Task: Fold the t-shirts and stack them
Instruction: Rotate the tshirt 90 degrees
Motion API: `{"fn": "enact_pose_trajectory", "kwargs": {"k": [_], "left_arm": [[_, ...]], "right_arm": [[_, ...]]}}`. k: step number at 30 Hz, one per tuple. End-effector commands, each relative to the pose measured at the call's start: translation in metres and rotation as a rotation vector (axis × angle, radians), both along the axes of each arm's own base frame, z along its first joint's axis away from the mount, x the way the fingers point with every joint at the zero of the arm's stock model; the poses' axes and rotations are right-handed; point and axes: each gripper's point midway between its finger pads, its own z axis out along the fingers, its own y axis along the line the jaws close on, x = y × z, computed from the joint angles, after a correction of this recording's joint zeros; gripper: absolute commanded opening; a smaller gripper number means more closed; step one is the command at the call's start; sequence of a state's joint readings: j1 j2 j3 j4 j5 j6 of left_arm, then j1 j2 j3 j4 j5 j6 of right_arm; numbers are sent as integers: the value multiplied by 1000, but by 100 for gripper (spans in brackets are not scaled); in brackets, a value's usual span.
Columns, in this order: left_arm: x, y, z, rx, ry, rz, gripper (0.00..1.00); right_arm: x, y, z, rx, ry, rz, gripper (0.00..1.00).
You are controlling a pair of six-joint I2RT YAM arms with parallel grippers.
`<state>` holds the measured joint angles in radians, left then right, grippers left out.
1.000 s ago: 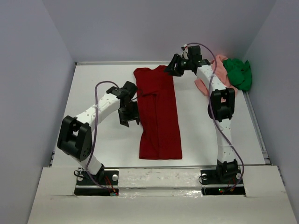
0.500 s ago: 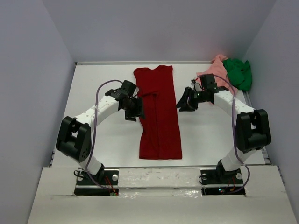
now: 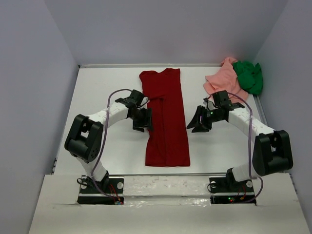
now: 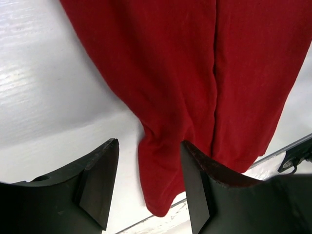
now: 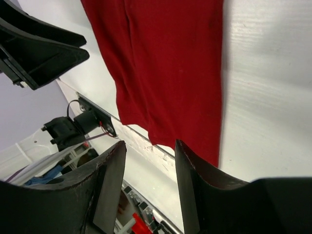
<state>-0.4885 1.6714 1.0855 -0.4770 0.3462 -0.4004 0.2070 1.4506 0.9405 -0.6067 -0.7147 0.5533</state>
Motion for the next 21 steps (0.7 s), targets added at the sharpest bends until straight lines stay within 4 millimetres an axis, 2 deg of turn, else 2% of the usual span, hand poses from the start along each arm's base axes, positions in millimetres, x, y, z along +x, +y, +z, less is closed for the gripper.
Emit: {"fn": "enact_pose_trajectory", "kwargs": {"k": [1,5,9,11,17,21], "left_arm": [[6,-15,12,-72,-8,-50,63],[-15,-17,11,-111,72,-58,63],[-27,-12,13,-108,96,-76,63],[-38,-7,7,-95,129,-70,63],[-78,10,-4,-83,203,-8,63],[-106,22,-3,-91,216,66,63]], "right_arm": [[-19,-3,-11,-46,50,39,51],[-33,-8,-24,-62,84,53,52],[-44,-11,-37,-73,119,51,52],[-51,-13,-43,-82,137,49,52],[-71,-18,-53,-95,189,63,52],[-89,-22,-58,-105,222,80,52]]}}
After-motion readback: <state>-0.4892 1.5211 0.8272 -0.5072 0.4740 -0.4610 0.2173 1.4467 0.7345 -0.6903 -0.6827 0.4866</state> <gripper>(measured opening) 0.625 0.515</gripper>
